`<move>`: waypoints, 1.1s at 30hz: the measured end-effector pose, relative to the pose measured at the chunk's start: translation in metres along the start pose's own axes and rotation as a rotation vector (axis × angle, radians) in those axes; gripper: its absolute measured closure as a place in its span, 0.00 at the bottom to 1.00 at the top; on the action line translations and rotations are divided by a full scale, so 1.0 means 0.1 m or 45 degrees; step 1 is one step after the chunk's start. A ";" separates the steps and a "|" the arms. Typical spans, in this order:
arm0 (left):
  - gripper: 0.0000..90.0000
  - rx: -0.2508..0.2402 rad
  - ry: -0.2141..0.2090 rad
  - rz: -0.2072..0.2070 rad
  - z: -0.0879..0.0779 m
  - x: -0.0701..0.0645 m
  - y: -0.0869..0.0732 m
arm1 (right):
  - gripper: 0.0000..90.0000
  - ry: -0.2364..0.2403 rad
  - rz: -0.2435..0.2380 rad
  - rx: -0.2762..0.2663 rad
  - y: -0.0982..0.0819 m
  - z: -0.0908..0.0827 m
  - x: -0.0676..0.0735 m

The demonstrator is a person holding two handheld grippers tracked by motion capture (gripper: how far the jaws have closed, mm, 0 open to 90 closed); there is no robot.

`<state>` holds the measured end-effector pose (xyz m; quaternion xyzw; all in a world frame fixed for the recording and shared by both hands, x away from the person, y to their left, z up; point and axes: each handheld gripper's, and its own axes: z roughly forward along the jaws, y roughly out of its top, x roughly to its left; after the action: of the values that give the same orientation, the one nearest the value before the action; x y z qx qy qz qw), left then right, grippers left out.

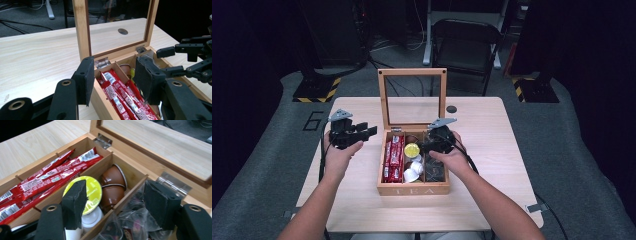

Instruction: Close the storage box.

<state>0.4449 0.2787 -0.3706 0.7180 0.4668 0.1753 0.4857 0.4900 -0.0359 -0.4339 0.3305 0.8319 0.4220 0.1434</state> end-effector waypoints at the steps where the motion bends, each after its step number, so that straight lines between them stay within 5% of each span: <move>1: 0.56 0.001 0.000 0.000 0.00 0.00 0.00 | 0.39 0.004 -0.012 0.006 0.00 0.01 0.01; 12: 0.55 0.000 0.003 0.009 -0.02 -0.02 0.01 | 0.38 0.028 -0.095 0.064 -0.01 0.12 0.17; 33: 0.44 0.013 0.028 0.023 -0.01 -0.01 0.00 | 0.34 0.065 -0.144 0.134 -0.03 0.32 0.33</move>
<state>0.4441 0.2785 -0.3701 0.7227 0.4665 0.1851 0.4752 0.4810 0.0041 -0.4537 0.2791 0.8736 0.3774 0.1281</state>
